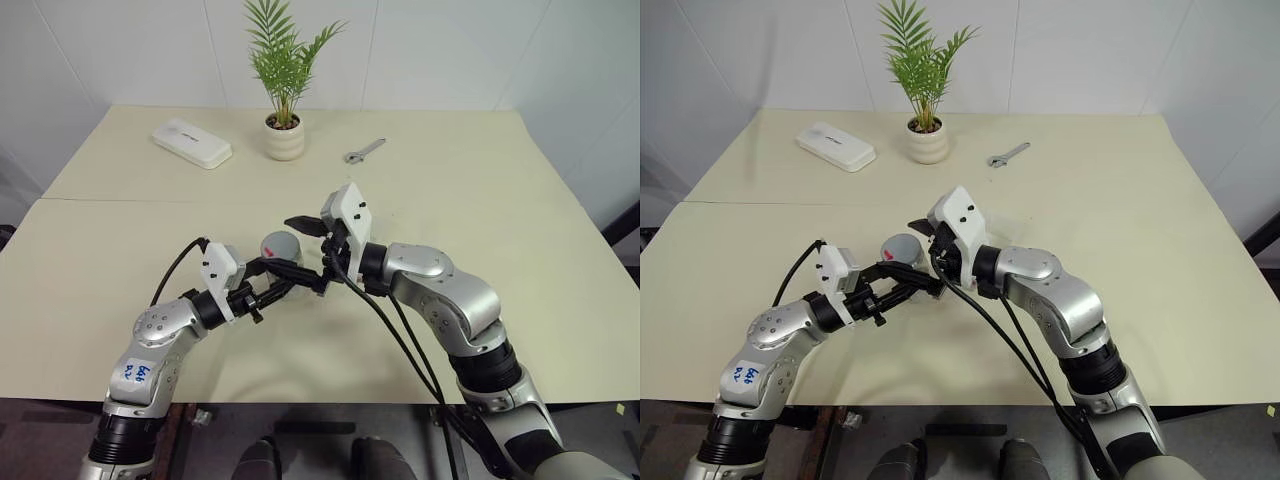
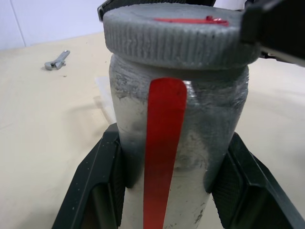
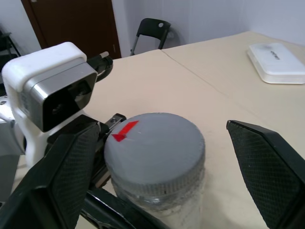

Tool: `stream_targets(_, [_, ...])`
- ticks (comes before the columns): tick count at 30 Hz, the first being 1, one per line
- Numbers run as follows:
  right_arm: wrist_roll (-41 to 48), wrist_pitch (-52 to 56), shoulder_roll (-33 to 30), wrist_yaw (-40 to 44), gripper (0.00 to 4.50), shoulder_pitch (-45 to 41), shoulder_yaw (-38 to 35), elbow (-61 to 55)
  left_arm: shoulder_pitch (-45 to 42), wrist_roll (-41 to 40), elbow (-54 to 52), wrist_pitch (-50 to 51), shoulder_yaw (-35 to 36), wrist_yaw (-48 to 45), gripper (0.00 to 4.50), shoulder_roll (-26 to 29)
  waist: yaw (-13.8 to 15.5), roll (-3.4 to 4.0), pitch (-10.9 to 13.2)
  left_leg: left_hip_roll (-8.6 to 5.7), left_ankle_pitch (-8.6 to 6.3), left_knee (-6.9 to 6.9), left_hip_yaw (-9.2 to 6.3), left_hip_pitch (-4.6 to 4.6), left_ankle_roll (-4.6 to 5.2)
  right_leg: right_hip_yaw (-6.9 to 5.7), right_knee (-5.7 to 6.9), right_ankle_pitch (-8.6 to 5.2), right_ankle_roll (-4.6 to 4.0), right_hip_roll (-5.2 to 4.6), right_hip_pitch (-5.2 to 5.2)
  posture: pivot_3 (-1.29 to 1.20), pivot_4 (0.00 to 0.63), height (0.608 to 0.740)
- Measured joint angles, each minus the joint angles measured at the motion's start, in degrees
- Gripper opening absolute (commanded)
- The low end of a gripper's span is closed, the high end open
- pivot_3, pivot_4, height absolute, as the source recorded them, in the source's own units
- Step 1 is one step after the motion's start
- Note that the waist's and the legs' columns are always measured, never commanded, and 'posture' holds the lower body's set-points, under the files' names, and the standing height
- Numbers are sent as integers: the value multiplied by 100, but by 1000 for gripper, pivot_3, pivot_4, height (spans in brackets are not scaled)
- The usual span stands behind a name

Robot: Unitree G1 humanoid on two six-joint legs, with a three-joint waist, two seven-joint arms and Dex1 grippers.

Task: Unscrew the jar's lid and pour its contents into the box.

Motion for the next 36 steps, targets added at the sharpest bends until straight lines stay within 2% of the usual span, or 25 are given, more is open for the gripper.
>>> stream_targets(5, [-78, -105, 70, 80, 2569, 0, 52, 45, 0, -17, -91, 121, 52, 101, 1954, 0, -1, 0, 0, 0, 0, 0, 0, 0, 0, 0, 3, 0, 0, 1, -1, 0, 150, 740])
stream_targets(6, [-91, -118, 74, 85, 2547, 0, 49, 52, 0, -18, -111, 143, 57, 111, 1954, 2, 3, 0, 0, 0, 0, 1, 0, 0, 0, 0, 3, 0, 0, 0, -1, 0, 150, 740])
stream_targets(14, [-78, -313, 74, 356, 2547, -9, -37, 142, -80, -202, -160, 320, 108, 8, 1954, 11, 2, 0, 0, 0, 1, 4, 0, 0, -1, 0, 6, 0, 0, 0, 0, 0, 150, 740])
stream_targets(18, [272, -643, -442, 1546, 2547, -303, -101, 366, -342, -754, -104, 517, 149, -945, 1954, 464, 0, 0, 1, 0, 1, 7, 0, 0, -1, -1, 6, 0, 0, 3, 0, 0, 150, 740])
stream_targets(24, [794, -878, -952, 3409, 2547, -1089, -152, 1166, -1183, -1286, 223, 935, 79, -2518, 1954, 1292, -19, 1, 1, 2, 1, 5, 0, 4, -1, 0, 5, -1, 0, 6, 1, 0, 150, 740])
stream_targets(27, [813, -900, -1010, 3846, 2547, -1300, -138, 1489, -1289, -1371, 320, 990, 82, -2785, 1954, 1350, -13, 1, 1, 3, 0, 2, 0, 1, 0, 0, 4, -3, 1, 7, -1, 0, 150, 740])
stream_targets(33, [809, -961, -1008, 4021, 2547, -1387, -140, 1739, -1267, -1380, 386, 931, 90, -2755, 1954, 1225, -5, 1, 1, 3, -1, 7, 0, -2, 0, 0, 7, -4, 2, 6, -2, 0, 150, 740])
stream_targets(36, [812, -894, -991, 3974, 3579, -1385, -149, 1733, -1151, -1384, 363, 906, 115, -2732, 1954, 1182, -10, 1, 1, 3, 0, 8, 0, 0, -1, 1, 12, -4, 2, 7, -3, 0, 150, 740])
